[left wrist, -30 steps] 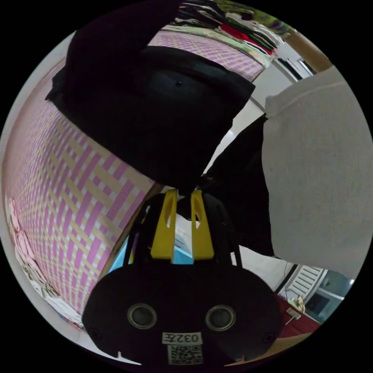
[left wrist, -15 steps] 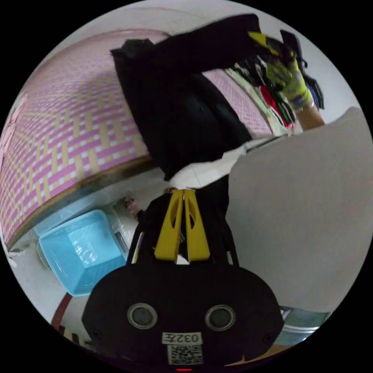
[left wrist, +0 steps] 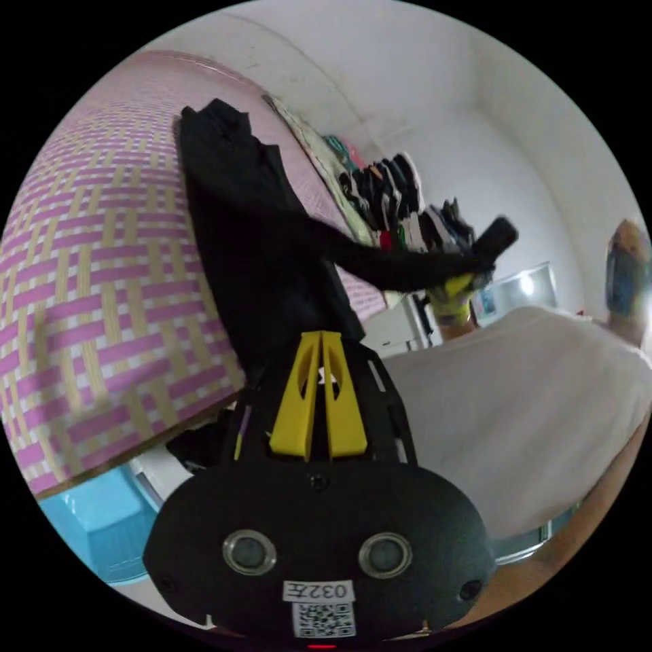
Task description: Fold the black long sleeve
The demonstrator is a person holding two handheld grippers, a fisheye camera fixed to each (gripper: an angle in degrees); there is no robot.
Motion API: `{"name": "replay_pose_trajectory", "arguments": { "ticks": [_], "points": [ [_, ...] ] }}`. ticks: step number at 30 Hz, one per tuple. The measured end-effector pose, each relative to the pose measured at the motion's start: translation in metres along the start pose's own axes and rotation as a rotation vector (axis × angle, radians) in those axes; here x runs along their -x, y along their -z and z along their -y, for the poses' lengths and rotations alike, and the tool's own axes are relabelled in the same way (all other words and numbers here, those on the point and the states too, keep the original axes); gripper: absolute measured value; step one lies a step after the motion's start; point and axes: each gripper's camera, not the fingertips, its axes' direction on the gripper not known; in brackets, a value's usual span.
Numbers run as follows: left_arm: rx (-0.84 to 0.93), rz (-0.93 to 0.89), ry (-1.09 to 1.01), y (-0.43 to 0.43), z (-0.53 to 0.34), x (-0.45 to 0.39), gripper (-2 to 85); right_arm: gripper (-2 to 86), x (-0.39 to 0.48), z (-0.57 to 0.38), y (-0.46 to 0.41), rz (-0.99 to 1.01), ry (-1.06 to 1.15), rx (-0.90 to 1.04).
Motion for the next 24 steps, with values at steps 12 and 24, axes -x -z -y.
{"name": "replay_pose_trajectory", "arguments": {
  "ticks": [12, 24],
  "points": [
    [-0.034, 0.016, 0.111, 0.025, 0.150, 0.215, 4.2, 4.1, 0.010, -0.036, -0.076, -0.006, -0.270, 0.151],
    [-0.074, 0.103, 0.203, -0.002, 0.379, 0.418, 6.5, 4.1, 0.014, -0.055, -0.034, -0.087, -0.651, -0.122]
  ]
}}
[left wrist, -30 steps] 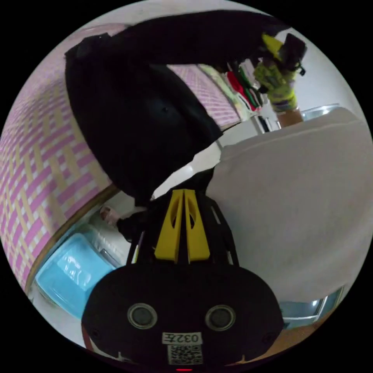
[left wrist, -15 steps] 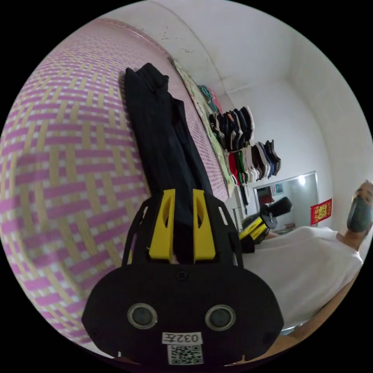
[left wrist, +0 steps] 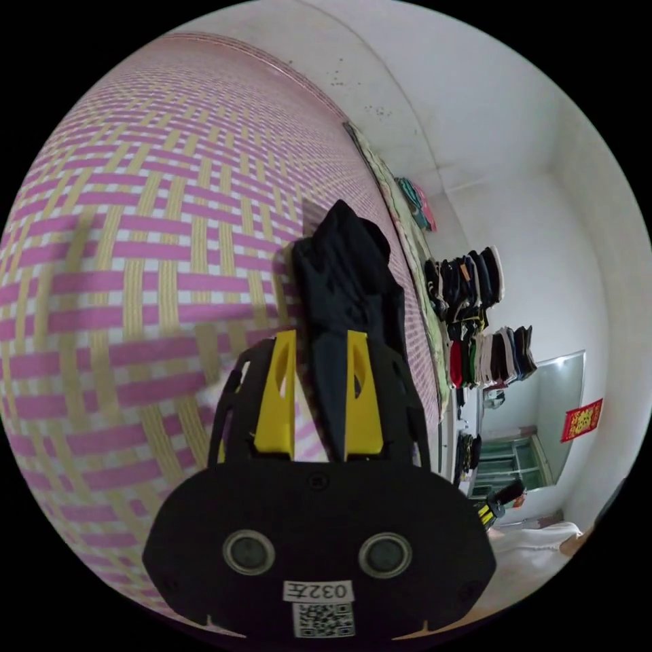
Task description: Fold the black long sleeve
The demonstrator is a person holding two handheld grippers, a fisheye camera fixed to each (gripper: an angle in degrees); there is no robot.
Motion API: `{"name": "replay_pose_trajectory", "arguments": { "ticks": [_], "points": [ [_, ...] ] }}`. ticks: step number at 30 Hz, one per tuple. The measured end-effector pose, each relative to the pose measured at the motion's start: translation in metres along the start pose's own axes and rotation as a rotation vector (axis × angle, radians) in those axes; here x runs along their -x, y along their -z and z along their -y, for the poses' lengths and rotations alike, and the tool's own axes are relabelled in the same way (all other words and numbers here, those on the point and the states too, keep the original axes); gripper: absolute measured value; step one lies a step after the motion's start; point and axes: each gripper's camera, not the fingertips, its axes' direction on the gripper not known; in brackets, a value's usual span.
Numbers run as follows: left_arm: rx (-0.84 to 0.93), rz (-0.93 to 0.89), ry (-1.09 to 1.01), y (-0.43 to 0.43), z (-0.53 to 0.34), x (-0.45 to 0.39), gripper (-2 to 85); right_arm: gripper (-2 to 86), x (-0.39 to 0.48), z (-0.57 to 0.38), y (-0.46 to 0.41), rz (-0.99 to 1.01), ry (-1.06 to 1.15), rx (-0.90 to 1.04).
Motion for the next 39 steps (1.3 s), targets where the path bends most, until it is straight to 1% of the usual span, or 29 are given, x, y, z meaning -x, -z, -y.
{"name": "replay_pose_trajectory", "arguments": {
  "ticks": [4, 8, 10, 12, 13, 14, 15, 17, 20, 21, 23, 24, 26, 28, 29, 31, 33, 35, 37, 39],
  "points": [
    [0.078, 0.012, -0.076, -0.032, 0.044, 0.007, 0.2, 4.1, 0.004, -0.007, 0.009, -0.033, -0.073, -0.062],
    [0.097, -0.103, -0.211, -0.048, 0.080, -0.010, -1.1, 4.1, 0.024, -0.014, 0.014, -0.081, -0.075, -0.068],
    [0.109, -0.108, -0.241, -0.062, 0.095, -0.016, -1.2, 4.0, 0.038, -0.016, 0.012, -0.113, -0.054, -0.045],
    [0.169, -0.026, -0.230, -0.088, 0.104, -0.010, -1.2, 4.0, 0.049, -0.017, 0.002, -0.149, -0.034, 0.010],
    [0.227, 0.046, -0.200, -0.108, 0.107, 0.002, -1.3, 4.0, 0.052, -0.018, -0.009, -0.163, -0.032, 0.061],
    [0.253, 0.069, -0.164, -0.123, 0.106, 0.017, -1.3, 3.9, 0.052, -0.020, -0.022, -0.174, -0.037, 0.114],
    [0.250, 0.060, -0.142, -0.127, 0.105, 0.024, -1.3, 3.9, 0.052, -0.021, -0.029, -0.182, -0.041, 0.137],
    [0.179, -0.044, -0.068, -0.129, 0.098, 0.051, -1.2, 3.8, 0.051, -0.028, -0.048, -0.194, -0.063, 0.205],
    [0.137, -0.121, -0.066, -0.128, 0.098, 0.061, -1.1, 3.7, 0.057, -0.034, -0.043, -0.232, -0.079, 0.222],
    [0.122, -0.153, -0.073, -0.126, 0.099, 0.060, -1.1, 3.7, 0.059, -0.034, -0.037, -0.244, -0.085, 0.211],
    [0.081, -0.267, -0.061, -0.121, 0.109, 0.056, -1.1, 3.6, 0.069, -0.031, 0.006, -0.359, -0.099, 0.129],
    [0.087, -0.284, -0.055, -0.122, 0.113, 0.054, -1.1, 3.6, 0.072, -0.029, 0.019, -0.397, -0.104, 0.098],
    [0.162, -0.273, -0.036, -0.136, 0.128, 0.044, -1.0, 3.5, 0.080, -0.026, 0.074, -0.503, -0.126, -0.049],
    [0.199, -0.234, -0.042, -0.144, 0.136, 0.034, -1.0, 3.5, 0.083, -0.026, 0.103, -0.532, -0.122, -0.155],
    [0.190, -0.236, -0.055, -0.144, 0.137, 0.028, -1.0, 3.5, 0.085, -0.027, 0.114, -0.543, -0.118, -0.208],
    [0.162, -0.268, -0.070, -0.141, 0.135, 0.026, -1.1, 3.4, 0.090, -0.028, 0.117, -0.552, -0.101, -0.236],
    [0.148, -0.262, -0.052, -0.140, 0.129, 0.038, -1.1, 3.3, 0.094, -0.029, 0.103, -0.525, -0.073, -0.220],
    [0.183, -0.186, 0.011, -0.146, 0.122, 0.063, -1.1, 3.1, 0.090, -0.031, 0.063, -0.451, -0.059, -0.126],
    [0.205, -0.160, 0.045, -0.152, 0.119, 0.077, -1.1, 2.7, 0.081, -0.036, 0.025, -0.408, -0.071, -0.024],
    [0.196, -0.216, 0.060, -0.154, 0.119, 0.081, -1.1, 2.1, 0.073, -0.041, -0.015, -0.362, -0.067, 0.087]
  ]
}}
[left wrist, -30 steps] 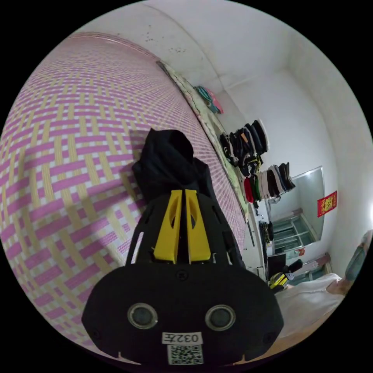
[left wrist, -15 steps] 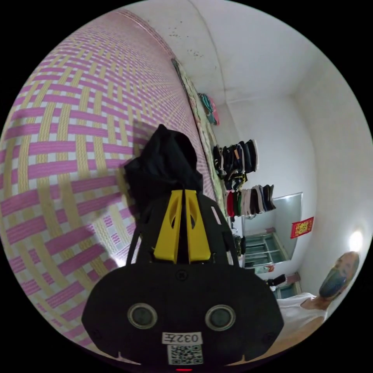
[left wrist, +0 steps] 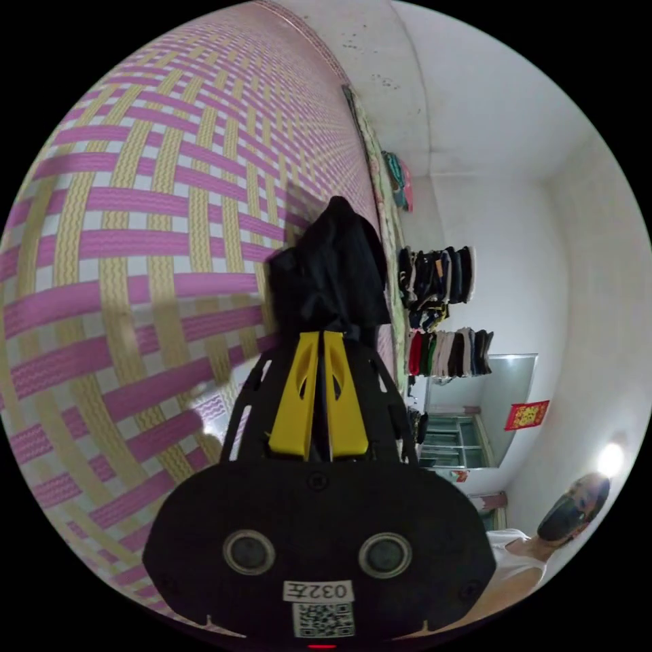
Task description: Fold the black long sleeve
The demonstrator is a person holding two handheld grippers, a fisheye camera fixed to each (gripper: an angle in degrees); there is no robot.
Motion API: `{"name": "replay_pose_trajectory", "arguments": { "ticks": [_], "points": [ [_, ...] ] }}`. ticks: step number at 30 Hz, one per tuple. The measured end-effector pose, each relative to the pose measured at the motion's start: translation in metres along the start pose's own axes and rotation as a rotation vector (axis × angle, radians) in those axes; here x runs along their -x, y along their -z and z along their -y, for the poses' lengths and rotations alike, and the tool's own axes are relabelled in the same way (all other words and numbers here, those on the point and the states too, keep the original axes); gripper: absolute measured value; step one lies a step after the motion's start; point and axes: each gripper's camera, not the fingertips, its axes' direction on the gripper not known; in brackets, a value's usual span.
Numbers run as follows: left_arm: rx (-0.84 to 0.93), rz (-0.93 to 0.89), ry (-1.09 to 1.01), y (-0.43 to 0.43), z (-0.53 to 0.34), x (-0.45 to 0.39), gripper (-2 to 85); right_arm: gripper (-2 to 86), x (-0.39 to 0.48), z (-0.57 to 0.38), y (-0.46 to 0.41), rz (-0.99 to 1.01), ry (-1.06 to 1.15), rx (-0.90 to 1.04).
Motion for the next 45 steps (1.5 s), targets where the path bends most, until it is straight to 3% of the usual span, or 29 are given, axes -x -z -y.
{"name": "replay_pose_trajectory", "arguments": {
  "ticks": [2, 7, 12, 16, 18, 22, 25, 29, 32, 37, 43, 45],
  "points": [
    [0.014, -0.058, -0.006, -0.003, 0.005, -0.005, -1.1, 1.6, 0.004, -0.003, -0.034, -0.010, 0.017, 0.099],
    [0.070, 0.027, -0.011, -0.004, 0.013, -0.024, -1.0, 1.6, 0.007, 0.002, -0.046, -0.071, 0.086, 0.130],
    [0.085, 0.058, -0.012, -0.012, 0.017, -0.046, -1.1, 3.9, 0.008, 0.006, -0.089, -0.007, 0.146, 0.196],
    [0.101, 0.165, -0.049, -0.020, 0.010, -0.079, -0.1, 8.3, -0.023, -0.009, -0.169, 0.148, 0.060, 0.443],
    [0.049, 0.222, -0.082, -0.006, -0.003, -0.098, 0.4, 8.8, -0.030, -0.017, -0.178, 0.186, 0.059, 0.473],
    [-0.087, 0.196, -0.202, 0.030, -0.060, -0.147, 0.5, 9.0, -0.052, -0.026, -0.163, 0.205, -0.009, 0.441],
    [0.016, 0.095, -0.270, 0.011, -0.124, -0.178, 1.7, 8.1, -0.087, -0.032, -0.144, 0.198, -0.175, 0.313],
    [0.251, -0.040, -0.268, -0.053, -0.240, -0.209, 6.6, 8.1, -0.153, -0.036, -0.143, 0.360, -0.509, 0.106],
    [0.379, -0.005, -0.197, -0.085, -0.324, -0.227, 8.5, 8.8, -0.186, -0.043, -0.168, 0.444, -0.672, 0.140],
    [0.419, 0.009, -0.097, -0.095, -0.414, -0.262, 10.6, 10.0, -0.211, -0.054, -0.199, 0.630, -0.731, 0.193],
    [0.483, 0.155, -0.095, -0.130, -0.477, -0.321, 9.6, 8.4, -0.223, -0.055, -0.232, 0.765, -0.641, 0.282],
    [0.455, 0.110, -0.058, -0.136, -0.493, -0.330, 6.7, 6.4, -0.224, -0.052, -0.240, 0.811, -0.588, 0.296]
  ]
}}
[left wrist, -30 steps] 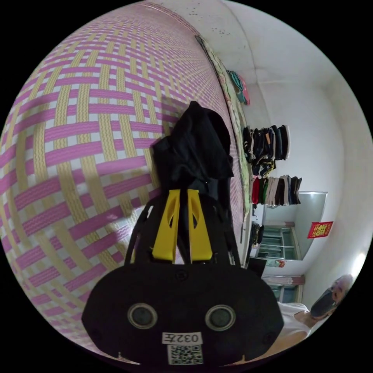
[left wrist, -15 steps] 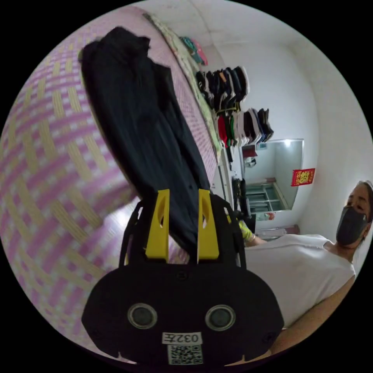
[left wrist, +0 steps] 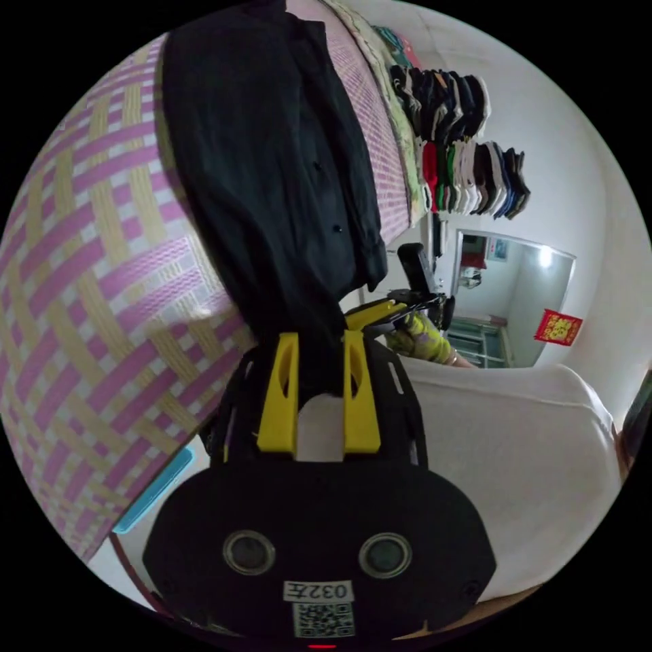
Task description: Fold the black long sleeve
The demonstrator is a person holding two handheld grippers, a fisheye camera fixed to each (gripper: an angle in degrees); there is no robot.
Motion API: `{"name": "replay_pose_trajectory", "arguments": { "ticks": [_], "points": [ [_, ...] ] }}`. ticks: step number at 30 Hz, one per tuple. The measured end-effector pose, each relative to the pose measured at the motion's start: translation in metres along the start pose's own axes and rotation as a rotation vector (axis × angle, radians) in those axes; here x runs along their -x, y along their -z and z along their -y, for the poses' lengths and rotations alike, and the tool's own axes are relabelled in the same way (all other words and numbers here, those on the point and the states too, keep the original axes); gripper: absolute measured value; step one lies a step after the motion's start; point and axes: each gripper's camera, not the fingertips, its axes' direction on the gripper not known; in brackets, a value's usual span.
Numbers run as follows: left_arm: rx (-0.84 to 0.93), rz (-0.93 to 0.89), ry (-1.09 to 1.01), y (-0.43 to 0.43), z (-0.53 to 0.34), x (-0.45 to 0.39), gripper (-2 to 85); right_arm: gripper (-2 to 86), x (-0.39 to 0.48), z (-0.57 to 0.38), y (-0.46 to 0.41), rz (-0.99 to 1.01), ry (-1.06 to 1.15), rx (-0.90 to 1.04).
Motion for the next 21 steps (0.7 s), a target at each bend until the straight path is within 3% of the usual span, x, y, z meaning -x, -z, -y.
{"name": "replay_pose_trajectory", "arguments": {
  "ticks": [4, 9, 13, 16, 21],
  "points": [
    [-0.085, -0.015, 0.047, 0.000, -0.027, -0.026, -0.6, 1.5, 0.023, 0.000, 0.014, -0.082, 0.159, 0.031],
    [-0.222, -0.211, 0.046, 0.014, -0.064, -0.038, -1.5, 0.7, 0.096, -0.028, 0.046, -0.321, 0.492, -0.045],
    [-0.169, -0.127, 0.151, -0.017, -0.083, -0.019, 0.1, 4.6, 0.052, -0.017, 0.006, -0.437, 0.481, 0.142],
    [-0.161, -0.086, 0.149, -0.012, -0.104, -0.032, 0.7, 4.3, 0.014, -0.013, -0.004, -0.401, 0.405, 0.255],
    [-0.321, 0.063, 0.139, 0.024, -0.163, -0.078, -1.1, 0.4, 0.025, -0.022, 0.035, -0.386, 0.496, 0.110]
  ]
}}
